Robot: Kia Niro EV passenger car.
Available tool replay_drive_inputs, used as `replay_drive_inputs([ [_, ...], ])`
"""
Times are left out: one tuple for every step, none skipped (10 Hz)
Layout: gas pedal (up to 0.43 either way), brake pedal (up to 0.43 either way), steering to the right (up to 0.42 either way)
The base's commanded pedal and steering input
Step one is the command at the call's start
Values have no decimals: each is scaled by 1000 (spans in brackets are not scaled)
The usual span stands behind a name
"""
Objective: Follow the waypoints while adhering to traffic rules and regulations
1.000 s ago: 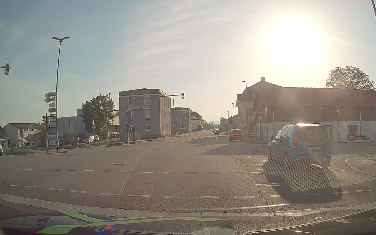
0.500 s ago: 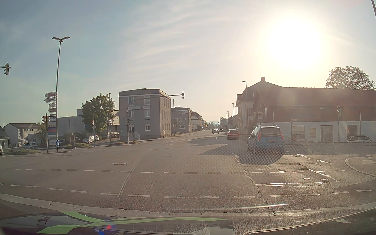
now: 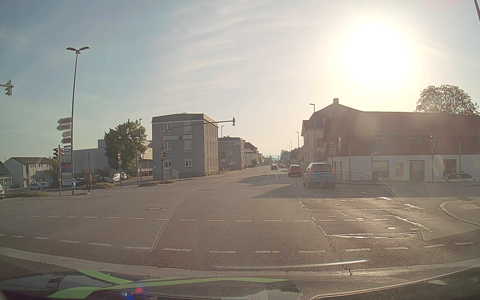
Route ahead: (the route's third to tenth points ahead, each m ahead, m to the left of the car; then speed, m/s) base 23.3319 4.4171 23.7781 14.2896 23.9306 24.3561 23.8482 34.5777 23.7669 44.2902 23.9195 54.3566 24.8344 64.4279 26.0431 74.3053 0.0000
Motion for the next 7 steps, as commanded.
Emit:
replay_drive_inputs([
  [0, 274, -8],
  [0, 274, -8],
  [0, 274, -8],
  [0, 274, -8],
  [0, 274, -8],
  [0, 274, -8],
  [0, 274, -8],
])
